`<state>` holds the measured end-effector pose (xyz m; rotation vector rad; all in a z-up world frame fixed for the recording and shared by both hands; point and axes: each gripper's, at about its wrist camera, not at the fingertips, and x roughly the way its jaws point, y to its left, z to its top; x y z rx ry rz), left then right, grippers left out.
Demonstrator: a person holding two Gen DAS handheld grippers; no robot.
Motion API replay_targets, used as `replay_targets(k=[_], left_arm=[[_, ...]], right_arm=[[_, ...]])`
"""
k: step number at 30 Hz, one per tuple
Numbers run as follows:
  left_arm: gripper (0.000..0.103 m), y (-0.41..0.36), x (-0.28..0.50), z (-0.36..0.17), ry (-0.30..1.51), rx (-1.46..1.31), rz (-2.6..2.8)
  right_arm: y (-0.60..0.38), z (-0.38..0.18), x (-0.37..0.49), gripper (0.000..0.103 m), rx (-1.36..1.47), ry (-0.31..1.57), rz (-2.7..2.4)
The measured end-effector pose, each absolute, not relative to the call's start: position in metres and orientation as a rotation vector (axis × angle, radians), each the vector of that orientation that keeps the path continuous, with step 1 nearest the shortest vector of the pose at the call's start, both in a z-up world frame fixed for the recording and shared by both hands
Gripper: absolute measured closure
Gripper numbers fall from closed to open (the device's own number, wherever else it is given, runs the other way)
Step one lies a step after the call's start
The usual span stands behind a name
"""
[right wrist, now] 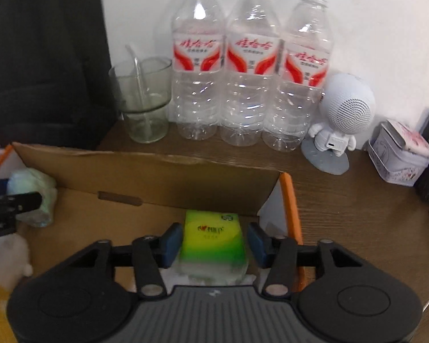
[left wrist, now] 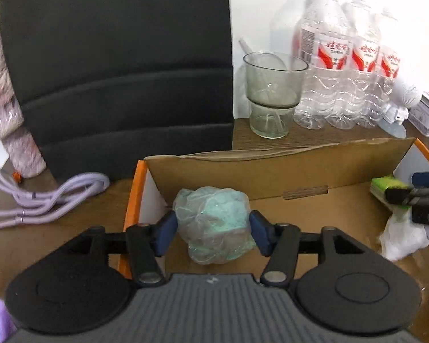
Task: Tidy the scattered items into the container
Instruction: 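Lower both held items into the box and open both tools, then move both tools back toward the remaining items on the desk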
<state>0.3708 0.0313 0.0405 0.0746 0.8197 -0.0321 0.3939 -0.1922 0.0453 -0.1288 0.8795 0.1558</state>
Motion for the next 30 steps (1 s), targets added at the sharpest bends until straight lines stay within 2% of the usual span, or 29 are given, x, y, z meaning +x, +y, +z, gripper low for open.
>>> replay_targets(k=[1, 2, 5, 7, 12, 18, 23, 25, 28, 30], left_arm=[[0.044, 0.031, 0.369, 0.041, 0.819, 0.078, -0.032], [0.042, 0.031, 0.368, 0.04, 0.821, 0.077, -0.034], [0.018, 0.031, 0.367, 0.045, 0.831, 0.054, -0.064], [0.0, 0.034, 0.365, 0.058, 0.833, 0.037, -0.075], [0.0, 0.047, 0.351, 0.103, 0.796, -0.017, -0.066], [0.0, 0.067, 0.32, 0.125, 0.87, -0.118, -0.005], [0.0, 0.065, 0.282, 0.137, 0.886, -0.117, 0.045], [0.0, 0.058, 0.248, 0.145, 0.779, -0.13, 0.052], [0.0, 0.042, 0.171, 0.145, 0.442, -0.127, 0.028], [0.0, 0.029, 0.134, 0.137, 0.299, -0.072, 0.0]], right_arm=[[-0.187, 0.043, 0.395, 0.025, -0.154, 0.886, 0.17], [-0.182, 0.04, 0.395, 0.02, -0.181, 0.892, 0.173], [-0.173, 0.036, 0.395, 0.018, -0.224, 0.911, 0.166], [-0.179, 0.046, 0.394, 0.018, -0.14, 0.94, 0.204], [-0.197, 0.098, 0.385, 0.017, 0.046, 0.921, 0.261], [-0.215, 0.125, 0.362, 0.015, 0.191, 1.066, 0.332], [-0.213, 0.144, 0.316, 0.012, 0.139, 1.031, 0.308], [-0.212, 0.151, 0.285, 0.011, 0.111, 0.927, 0.279], [-0.212, 0.153, 0.222, 0.007, 0.049, 0.658, 0.313], [-0.209, 0.146, 0.19, 0.005, -0.001, 0.54, 0.31]])
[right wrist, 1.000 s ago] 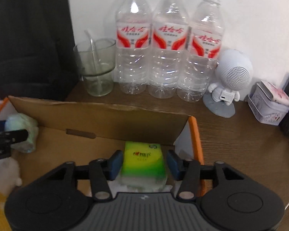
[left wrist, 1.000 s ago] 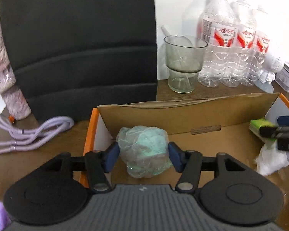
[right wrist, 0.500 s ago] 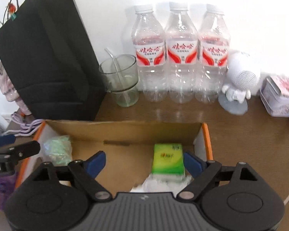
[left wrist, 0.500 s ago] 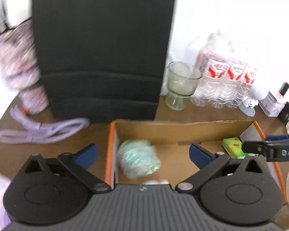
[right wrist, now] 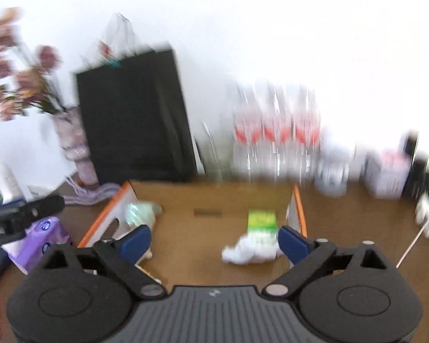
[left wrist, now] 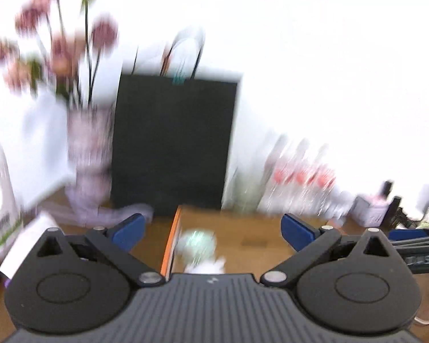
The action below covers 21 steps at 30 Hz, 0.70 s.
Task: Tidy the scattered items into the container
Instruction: 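Move both tools back toward the remaining items on the desk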
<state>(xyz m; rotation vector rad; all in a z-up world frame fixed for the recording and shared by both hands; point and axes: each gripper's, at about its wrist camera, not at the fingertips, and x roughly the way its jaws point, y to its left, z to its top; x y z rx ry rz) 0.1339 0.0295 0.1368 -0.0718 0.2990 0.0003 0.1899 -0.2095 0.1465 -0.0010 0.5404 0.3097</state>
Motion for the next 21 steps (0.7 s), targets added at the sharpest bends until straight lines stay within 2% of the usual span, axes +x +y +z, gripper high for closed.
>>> replay_targets(k=[5, 11, 16, 19, 21], left_arm=[[0.0, 0.017, 0.084, 0.116, 0.247, -0.009, -0.018], [0.0, 0.017, 0.044, 0.096, 0.29, -0.067, -0.025], [0.0, 0.009, -0.023, 0.088, 0.298, -0.072, -0.054], [0.0, 0.005, -0.071, 0.082, 0.271, -0.062, -0.07], [0.0, 0.004, -0.087, 0.074, 0.313, -0.078, -0.065]], right_arm=[[-0.217, 0.13, 0.145, 0.005, 0.053, 0.518, 0.282], [-0.228, 0.113, 0.086, 0.005, 0.097, 0.456, 0.298], [-0.234, 0.102, 0.01, 0.005, 0.106, 0.415, 0.328], [-0.242, 0.1, -0.04, 0.0, 0.071, 0.346, 0.335], [-0.248, 0.091, -0.07, 0.0, 0.049, 0.311, 0.327]])
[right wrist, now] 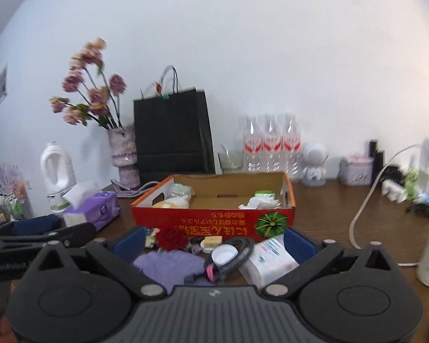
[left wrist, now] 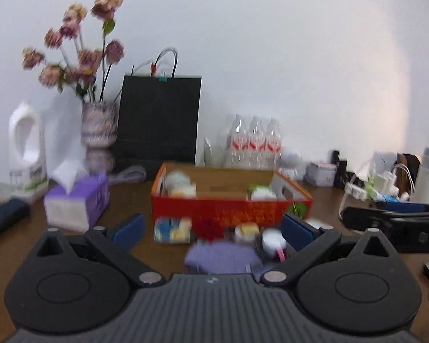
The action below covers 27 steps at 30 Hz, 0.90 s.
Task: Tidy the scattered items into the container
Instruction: 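Move both tools back toward the remaining items on the desk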
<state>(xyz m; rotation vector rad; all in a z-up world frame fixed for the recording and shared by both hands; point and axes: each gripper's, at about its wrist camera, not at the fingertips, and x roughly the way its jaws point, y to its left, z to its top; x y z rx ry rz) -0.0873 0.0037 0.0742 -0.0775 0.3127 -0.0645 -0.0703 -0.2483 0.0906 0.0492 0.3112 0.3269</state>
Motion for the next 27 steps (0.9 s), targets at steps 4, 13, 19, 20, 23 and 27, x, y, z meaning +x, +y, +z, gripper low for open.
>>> replay_targets(k=[4, 13, 19, 20, 23, 27], left_arm=[[0.0, 0.003, -0.111, 0.063, 0.351, -0.095, -0.086], [0.0, 0.01, -0.08, 0.044, 0.441, -0.102, -0.066], [0.0, 0.018, 0.006, 0.048, 0.411, 0.003, -0.04], [0.0, 0.02, 0.023, 0.049, 0.417, 0.01, -0.047], [0.0, 0.03, 0.055, 0.049, 0.439, -0.018, -0.061], [0.0, 0.055, 0.076, 0.036, 0.475, -0.077, -0.028]], right_arm=[[-0.261, 0.066, -0.107, 0.0, 0.073, 0.37, 0.333], [-0.258, 0.052, -0.091, 0.003, 0.064, 0.413, 0.311], [-0.243, 0.057, -0.035, 0.017, 0.067, 0.448, 0.36], [-0.239, 0.058, -0.027, 0.024, 0.064, 0.456, 0.368], [-0.224, 0.061, 0.002, 0.029, 0.036, 0.466, 0.405], [-0.192, 0.06, 0.052, 0.029, 0.003, 0.497, 0.492]])
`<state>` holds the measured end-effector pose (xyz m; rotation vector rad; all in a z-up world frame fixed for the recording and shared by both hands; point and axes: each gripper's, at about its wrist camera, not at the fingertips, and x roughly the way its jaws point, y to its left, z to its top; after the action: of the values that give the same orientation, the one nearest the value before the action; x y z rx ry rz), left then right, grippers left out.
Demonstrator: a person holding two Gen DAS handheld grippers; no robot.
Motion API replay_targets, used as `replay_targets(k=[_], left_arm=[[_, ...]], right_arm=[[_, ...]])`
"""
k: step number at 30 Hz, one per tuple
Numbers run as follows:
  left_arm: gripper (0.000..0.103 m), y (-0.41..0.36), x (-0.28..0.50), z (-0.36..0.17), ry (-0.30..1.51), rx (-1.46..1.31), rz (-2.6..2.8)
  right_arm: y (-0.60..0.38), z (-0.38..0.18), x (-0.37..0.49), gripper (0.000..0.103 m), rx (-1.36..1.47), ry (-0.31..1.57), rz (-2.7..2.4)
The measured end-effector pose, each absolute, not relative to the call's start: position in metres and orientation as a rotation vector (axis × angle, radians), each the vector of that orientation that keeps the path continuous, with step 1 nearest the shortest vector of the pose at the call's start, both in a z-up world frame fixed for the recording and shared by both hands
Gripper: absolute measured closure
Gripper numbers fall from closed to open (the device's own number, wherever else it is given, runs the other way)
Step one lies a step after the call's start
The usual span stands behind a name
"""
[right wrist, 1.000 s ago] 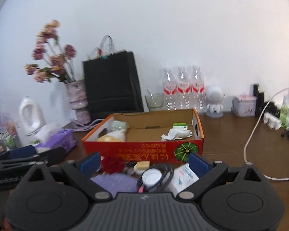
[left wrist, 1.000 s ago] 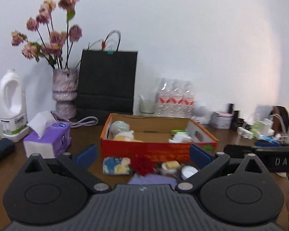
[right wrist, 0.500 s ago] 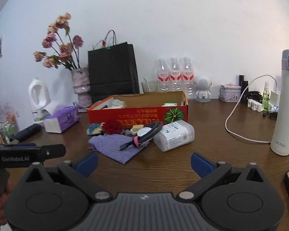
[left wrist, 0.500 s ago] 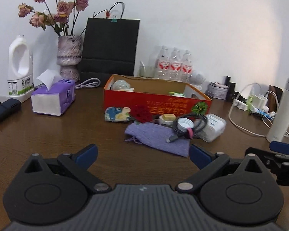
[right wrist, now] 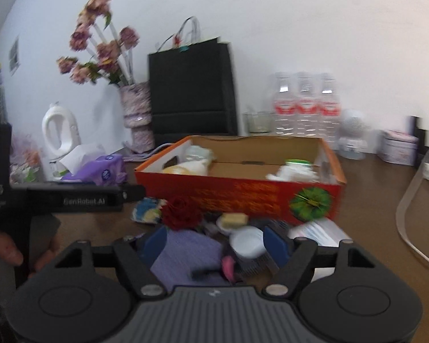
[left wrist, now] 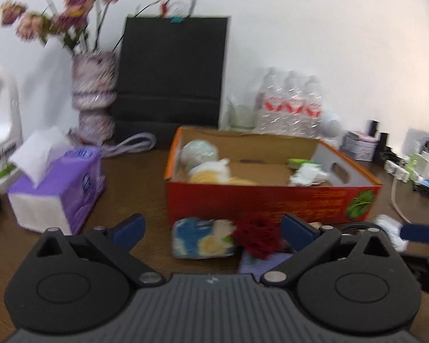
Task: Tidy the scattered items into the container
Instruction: 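Move both tools back toward the remaining items on the desk, then grasp the blue snack packet with the left tool while the right tool grasps the red rose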
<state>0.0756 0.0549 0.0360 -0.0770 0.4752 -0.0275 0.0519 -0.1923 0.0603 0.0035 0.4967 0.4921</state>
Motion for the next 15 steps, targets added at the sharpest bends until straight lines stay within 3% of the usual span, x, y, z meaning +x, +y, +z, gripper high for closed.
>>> replay_targets(k=[7, 8, 11, 15], left_arm=[[0.001, 0.106, 0.108, 0.021, 0.552, -0.126, 0.044], [0.001, 0.111, 0.111, 0.018, 0.56, -0.149, 0.036], [0.002, 0.115, 0.113, 0.012, 0.565, -0.163, 0.024], [0.003, 0.109, 0.111, 0.01, 0.559, -0.14, -0.023]], right_arm=[[-0.115, 0.035, 0.143, 0.034, -0.094, 0.641, 0.58], [-0.105, 0.031, 0.152, 0.037, -0.125, 0.67, 0.566], [-0.1, 0.029, 0.159, 0.067, -0.107, 0.679, 0.567], [-0.142, 0.063, 0.143, 0.07, 0.085, 0.626, 0.6]])
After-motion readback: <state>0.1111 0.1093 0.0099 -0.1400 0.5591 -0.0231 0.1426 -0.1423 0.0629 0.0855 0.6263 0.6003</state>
